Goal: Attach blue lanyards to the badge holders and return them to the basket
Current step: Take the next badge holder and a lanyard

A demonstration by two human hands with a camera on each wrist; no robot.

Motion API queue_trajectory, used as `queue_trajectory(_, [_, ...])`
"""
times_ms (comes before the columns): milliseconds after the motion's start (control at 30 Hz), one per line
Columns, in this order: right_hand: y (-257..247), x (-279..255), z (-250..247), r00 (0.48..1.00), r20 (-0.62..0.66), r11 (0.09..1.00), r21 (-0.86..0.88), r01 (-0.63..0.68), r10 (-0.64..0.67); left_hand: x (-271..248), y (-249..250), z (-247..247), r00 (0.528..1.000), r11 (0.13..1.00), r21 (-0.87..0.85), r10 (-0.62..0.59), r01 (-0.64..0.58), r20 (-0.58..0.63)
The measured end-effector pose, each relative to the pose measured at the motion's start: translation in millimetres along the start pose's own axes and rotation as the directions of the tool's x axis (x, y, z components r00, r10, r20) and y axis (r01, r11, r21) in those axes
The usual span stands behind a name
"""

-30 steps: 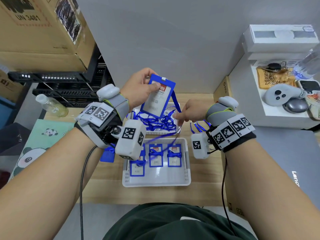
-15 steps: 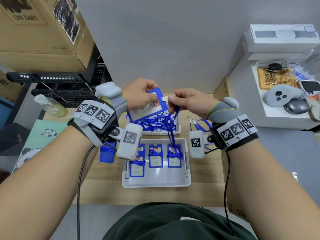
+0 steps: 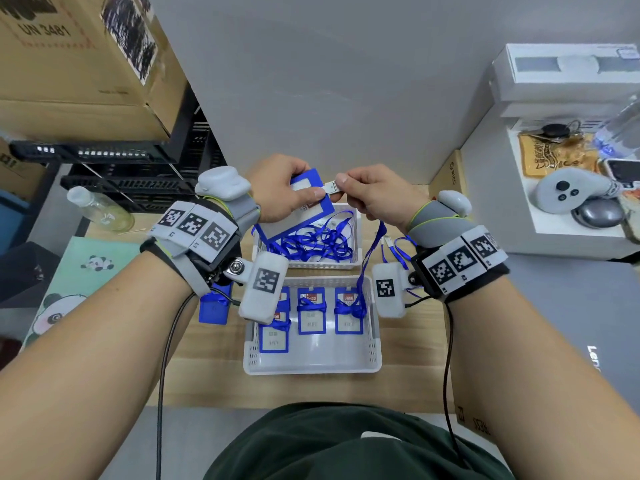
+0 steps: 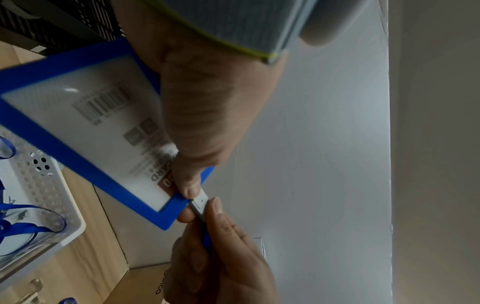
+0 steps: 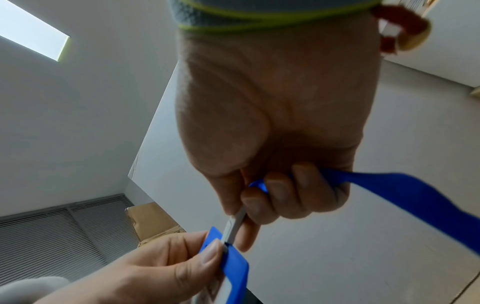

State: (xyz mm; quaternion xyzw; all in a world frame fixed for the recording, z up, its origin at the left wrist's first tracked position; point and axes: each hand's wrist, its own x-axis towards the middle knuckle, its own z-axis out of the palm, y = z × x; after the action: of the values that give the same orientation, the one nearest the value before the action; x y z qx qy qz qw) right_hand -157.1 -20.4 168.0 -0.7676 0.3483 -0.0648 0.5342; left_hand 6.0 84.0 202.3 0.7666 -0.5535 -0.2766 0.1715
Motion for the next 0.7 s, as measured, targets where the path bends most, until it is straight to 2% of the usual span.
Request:
queue_trajectory(300, [-3, 2, -1, 0.999, -0.038, 0.993, -0.120, -0.005, 0.001, 6, -2, 3, 0.996, 0.997, 0.044, 0.063, -0.060, -0.070])
queue_trajectory(467, [-6, 2, 0, 0.998, -0.066, 0.994, -0.110, -0.016, 0.009, 7, -2, 5, 0.992, 0.997, 0.041, 0.071, -0.067, -0.104])
queue_trajectory(567, [-7, 1, 0, 0.995, -0.101, 0.992, -0.128, -0.001, -0.012, 10, -4, 3, 0.994, 0.998, 0.029, 0.065, -0.063, -0.084])
queue_trajectory(700, [-10, -2, -1, 0.986, -0.152, 0.968, -0.248, 0.032, -0.072, 11, -4, 2, 0.997, 0.999, -0.016, 0.039, -0.040, -0.061])
